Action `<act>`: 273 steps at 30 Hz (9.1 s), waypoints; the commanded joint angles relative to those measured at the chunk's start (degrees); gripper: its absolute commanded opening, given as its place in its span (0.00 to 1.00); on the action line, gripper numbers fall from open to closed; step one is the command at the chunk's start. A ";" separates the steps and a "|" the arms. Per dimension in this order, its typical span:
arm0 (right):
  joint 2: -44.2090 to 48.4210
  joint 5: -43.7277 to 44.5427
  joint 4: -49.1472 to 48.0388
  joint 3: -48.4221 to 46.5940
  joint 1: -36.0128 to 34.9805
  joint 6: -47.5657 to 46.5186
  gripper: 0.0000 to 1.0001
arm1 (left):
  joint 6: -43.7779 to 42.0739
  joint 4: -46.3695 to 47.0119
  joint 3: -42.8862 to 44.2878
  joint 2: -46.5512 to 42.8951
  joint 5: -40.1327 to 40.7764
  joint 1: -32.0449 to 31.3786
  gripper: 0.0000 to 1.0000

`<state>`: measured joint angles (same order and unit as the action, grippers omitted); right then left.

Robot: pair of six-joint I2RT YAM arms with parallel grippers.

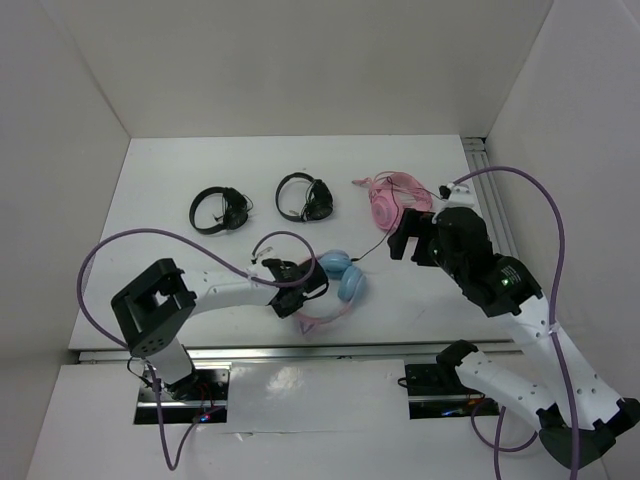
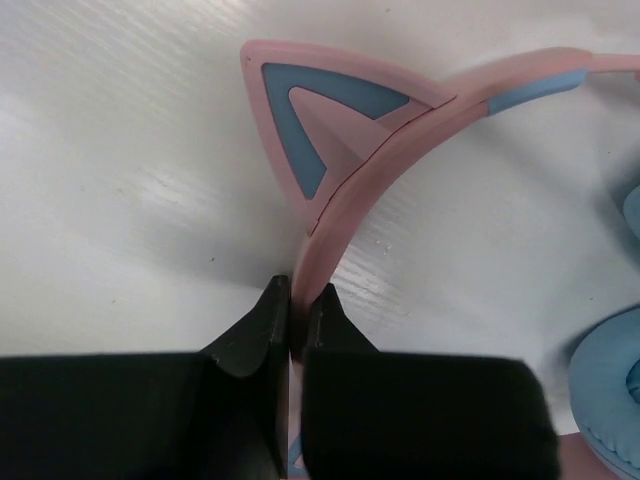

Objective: Wrap the headphones

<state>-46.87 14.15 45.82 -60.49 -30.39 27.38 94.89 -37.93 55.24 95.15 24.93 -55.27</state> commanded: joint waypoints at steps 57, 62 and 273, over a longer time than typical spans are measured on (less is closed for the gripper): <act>-13.50 -15.81 -71.21 21.81 -14.35 -33.53 0.42 | -56.40 -39.94 56.29 -34.07 23.05 13.96 0.00; -17.46 -22.41 -80.87 25.94 -9.69 -28.17 0.19 | -55.25 -39.94 56.29 -35.30 23.06 13.96 0.00; -56.85 -43.08 -113.26 18.46 -13.19 -7.15 0.00 | -56.23 -13.40 33.01 -40.84 9.66 18.88 0.00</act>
<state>-108.86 -31.75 -65.76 -44.80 -41.10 22.63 31.42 -57.52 88.60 56.49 26.20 -36.32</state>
